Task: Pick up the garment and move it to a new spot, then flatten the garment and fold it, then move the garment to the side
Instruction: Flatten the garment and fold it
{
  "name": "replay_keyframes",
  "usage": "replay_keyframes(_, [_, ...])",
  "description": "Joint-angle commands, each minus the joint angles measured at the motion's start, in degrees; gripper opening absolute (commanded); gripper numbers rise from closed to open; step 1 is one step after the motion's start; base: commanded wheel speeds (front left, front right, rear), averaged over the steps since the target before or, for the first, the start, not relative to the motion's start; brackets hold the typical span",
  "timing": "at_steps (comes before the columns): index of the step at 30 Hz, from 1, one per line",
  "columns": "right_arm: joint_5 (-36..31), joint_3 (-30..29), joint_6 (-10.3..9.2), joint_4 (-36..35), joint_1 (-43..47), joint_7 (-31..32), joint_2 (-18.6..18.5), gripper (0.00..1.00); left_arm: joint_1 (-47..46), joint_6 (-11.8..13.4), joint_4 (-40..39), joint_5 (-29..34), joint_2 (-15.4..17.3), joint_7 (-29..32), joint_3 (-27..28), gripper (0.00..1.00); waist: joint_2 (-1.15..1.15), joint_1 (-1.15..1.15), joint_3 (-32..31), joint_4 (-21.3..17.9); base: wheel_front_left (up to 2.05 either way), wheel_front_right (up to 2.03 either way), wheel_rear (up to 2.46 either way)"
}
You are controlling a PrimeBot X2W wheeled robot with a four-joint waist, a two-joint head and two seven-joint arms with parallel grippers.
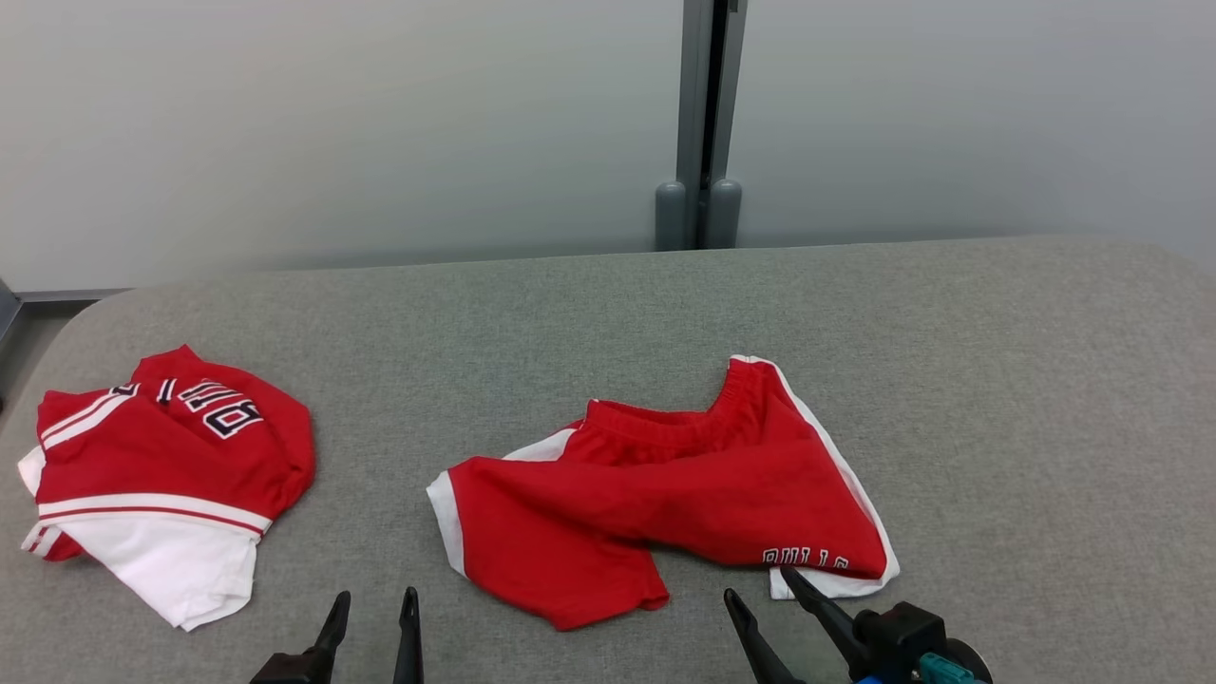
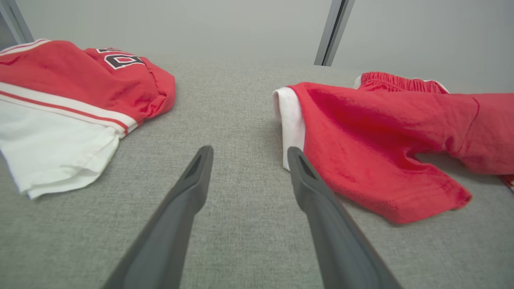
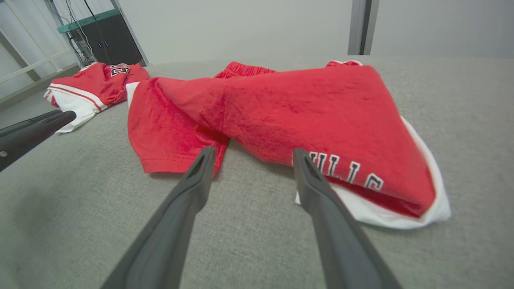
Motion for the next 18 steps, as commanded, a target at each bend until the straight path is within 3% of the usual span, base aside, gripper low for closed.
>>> replay_keyframes(1, [0.74,1.2,-0.02,0.27,-1.28,-0.03,-0.61,1.0,-0.64,-0.15,0.15,-0.21,-0.08,-0.15,-0.24,1.0,0.0,0.0,0.42,0.89,0.0,0.0,0.0])
replay_keyframes(18, [3.71,20.9,-0.02,5.29,-13.25,-0.03,-1.95,1.0,-3.6,0.21,1.08,-1.89,-0.1,-0.15,-3.91,1.0,0.0,0.0,5.4,8.58,0.0,0.0,0.0])
